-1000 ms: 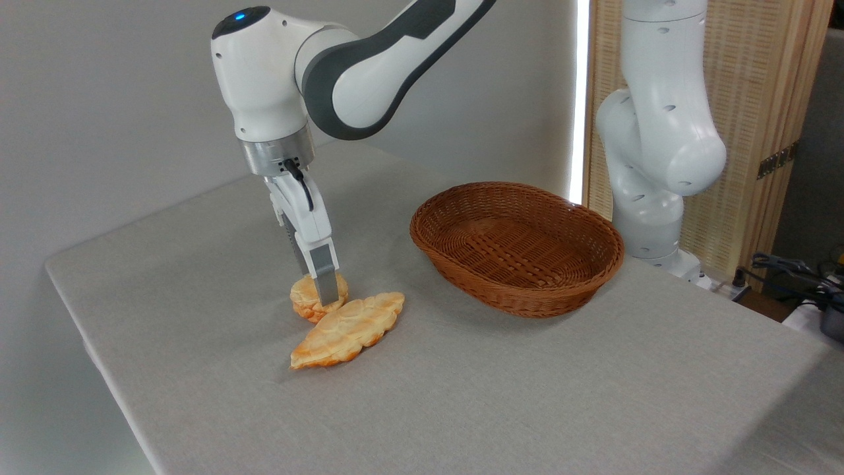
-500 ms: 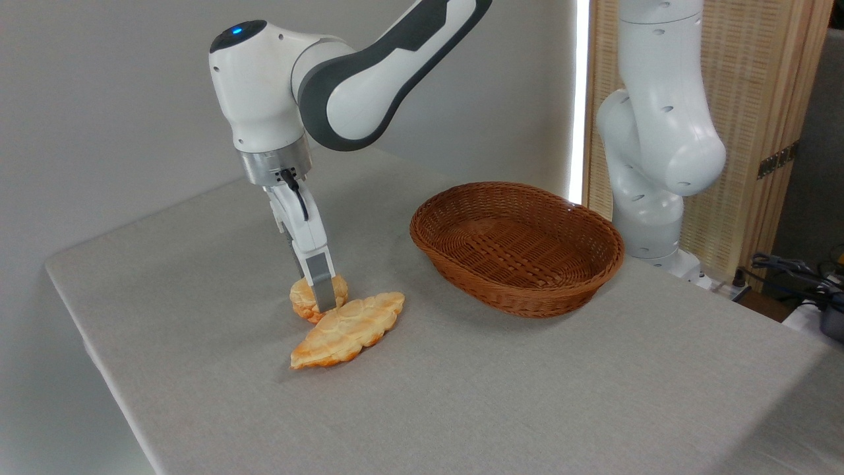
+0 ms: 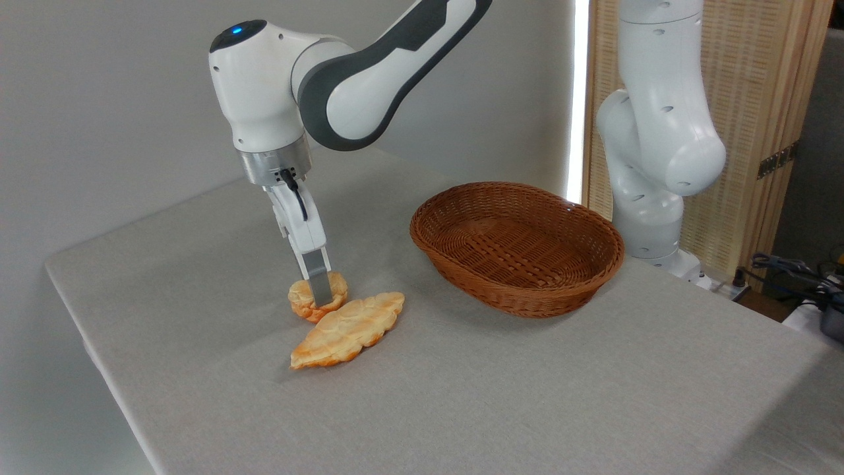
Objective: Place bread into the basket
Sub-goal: 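Close the gripper on the small round bread roll, then lift the roll and carry it over the wicker basket, lowering inside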
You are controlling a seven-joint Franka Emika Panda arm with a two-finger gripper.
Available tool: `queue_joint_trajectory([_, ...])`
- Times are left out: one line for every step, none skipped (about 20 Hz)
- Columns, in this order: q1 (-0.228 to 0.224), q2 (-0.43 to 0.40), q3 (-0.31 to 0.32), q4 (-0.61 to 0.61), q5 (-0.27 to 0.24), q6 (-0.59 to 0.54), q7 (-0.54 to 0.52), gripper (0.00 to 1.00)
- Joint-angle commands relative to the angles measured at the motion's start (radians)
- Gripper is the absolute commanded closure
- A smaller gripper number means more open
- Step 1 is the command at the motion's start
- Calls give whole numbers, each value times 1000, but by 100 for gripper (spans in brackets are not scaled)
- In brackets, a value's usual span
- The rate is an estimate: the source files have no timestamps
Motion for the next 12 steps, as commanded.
queue_joint_trajectory([-6,-12,7,3,-2,-1,14,60])
queue_joint_trajectory([-5,-24,10,5,-3,-12,9,59])
queue_joint_trajectory([-5,-41,13,5,-4,-24,1,58])
queue_joint_trajectory([-5,-57,15,5,-4,-43,-3,56])
queue_joint_trajectory([-3,-75,18,5,-4,-65,-15,55])
queue_joint_trajectory([0,-96,20,5,-4,-88,-34,55])
queue_joint_trajectory([5,-121,20,5,-4,-110,-48,55])
queue_joint_trajectory([6,-142,23,5,-5,-131,-63,55])
queue_joint_trajectory([6,-164,36,5,-5,-156,-86,55])
queue_joint_trajectory([5,-184,44,3,-5,-185,-104,55])
queue_joint_trajectory([6,-204,49,3,-5,-208,-114,55])
queue_joint_trajectory([5,-222,49,2,-5,-227,-117,55])
